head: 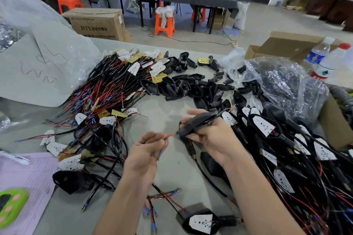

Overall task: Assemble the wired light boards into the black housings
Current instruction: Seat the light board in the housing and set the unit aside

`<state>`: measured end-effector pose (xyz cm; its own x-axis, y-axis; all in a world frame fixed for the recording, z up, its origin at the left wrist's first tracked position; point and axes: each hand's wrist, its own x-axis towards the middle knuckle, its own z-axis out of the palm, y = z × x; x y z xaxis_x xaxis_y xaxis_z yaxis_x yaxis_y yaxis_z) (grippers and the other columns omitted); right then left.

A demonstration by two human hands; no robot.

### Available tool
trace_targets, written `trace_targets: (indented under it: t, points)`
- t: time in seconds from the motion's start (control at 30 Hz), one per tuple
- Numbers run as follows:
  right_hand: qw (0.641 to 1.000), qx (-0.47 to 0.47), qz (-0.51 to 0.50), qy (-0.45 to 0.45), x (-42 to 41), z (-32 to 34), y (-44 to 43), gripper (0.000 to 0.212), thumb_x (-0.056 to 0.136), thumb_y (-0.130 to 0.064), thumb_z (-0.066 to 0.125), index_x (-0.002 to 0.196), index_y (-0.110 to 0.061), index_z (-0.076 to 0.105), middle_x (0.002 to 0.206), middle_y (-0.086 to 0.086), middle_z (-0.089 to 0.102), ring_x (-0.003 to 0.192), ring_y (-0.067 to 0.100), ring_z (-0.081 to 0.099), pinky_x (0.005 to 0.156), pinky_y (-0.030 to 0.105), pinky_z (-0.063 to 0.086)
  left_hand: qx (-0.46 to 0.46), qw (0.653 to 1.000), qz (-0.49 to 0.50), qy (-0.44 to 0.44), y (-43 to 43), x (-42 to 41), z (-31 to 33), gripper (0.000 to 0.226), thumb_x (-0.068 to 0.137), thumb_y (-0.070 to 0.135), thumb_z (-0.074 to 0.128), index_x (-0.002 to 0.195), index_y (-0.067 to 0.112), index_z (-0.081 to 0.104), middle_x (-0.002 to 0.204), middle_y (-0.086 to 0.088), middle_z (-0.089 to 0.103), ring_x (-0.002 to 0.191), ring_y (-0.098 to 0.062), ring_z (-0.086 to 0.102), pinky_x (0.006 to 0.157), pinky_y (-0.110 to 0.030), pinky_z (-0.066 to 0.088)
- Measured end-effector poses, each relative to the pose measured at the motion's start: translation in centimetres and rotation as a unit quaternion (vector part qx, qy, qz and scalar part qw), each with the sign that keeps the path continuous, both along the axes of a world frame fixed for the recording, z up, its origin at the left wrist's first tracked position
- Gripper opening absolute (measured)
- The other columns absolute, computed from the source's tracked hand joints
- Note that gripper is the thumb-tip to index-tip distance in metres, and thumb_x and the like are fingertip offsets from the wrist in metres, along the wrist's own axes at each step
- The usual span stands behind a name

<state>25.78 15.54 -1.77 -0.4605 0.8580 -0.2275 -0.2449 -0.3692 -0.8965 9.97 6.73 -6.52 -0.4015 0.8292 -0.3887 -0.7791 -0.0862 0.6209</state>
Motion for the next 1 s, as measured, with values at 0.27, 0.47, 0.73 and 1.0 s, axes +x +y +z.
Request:
trace_targets:
  t: [0.27, 0.47, 0.73, 1.0]
  points:
    - [0.976, -0.14, -0.165, 0.015, 1.4, 0.8, 3.1, 0.029, 0.089, 0.023, 0.038, 0.102, 0.009, 0.06, 0.09, 0.024, 0.071, 0.079, 0.031, 0.074, 0.059, 0.035, 0.063, -0.021, 0.996, 0.085, 0.025, -1.1, -3.0, 0.2, 0.044, 0.084, -0.03, 0.049, 0.076, 0.012, 0.057, 0.06, -0.002, 0.07, 0.065, -0.016, 0.076, 0.063, -0.025, 0.063]
    - [0.952, -0.19, -0.193, 0.143, 0.6, 1.2, 3.4, 0.023, 0.1, 0.008, 0.047, 0.121, 0.01, 0.056, 0.109, 0.026, 0.067, 0.079, 0.031, 0.07, 0.063, 0.04, 0.062, -0.044, 0.981, 0.16, 0.099, -1.3, -2.4, 0.0, 0.042, 0.083, -0.031, 0.052, 0.079, 0.011, 0.056, 0.06, 0.0, 0.07, 0.065, -0.014, 0.075, 0.07, -0.025, 0.064]
    - [0.971, 0.02, -0.217, -0.096, -0.9, 1.7, 2.9, 0.015, 0.096, 0.006, 0.052, 0.093, -0.002, 0.064, 0.082, 0.021, 0.072, 0.058, 0.024, 0.068, 0.057, 0.032, 0.059, -0.259, 0.765, -0.033, 0.589, -1.3, -1.7, 1.0, 0.035, 0.082, 0.015, 0.067, 0.078, 0.049, 0.073, 0.07, 0.029, 0.07, 0.061, 0.0, 0.064, 0.057, -0.024, 0.043]
    - [0.958, 0.168, 0.074, -0.222, -1.3, 4.6, 1.3, 0.025, 0.097, 0.003, 0.05, 0.085, 0.001, 0.072, 0.078, 0.022, 0.07, 0.056, 0.029, 0.063, 0.047, 0.029, 0.054, 0.095, 0.889, -0.284, 0.346, 1.8, -0.6, 5.0, 0.048, 0.095, 0.036, 0.057, 0.142, 0.029, 0.058, 0.132, 0.004, 0.068, 0.113, -0.012, 0.068, 0.1, -0.035, 0.055]
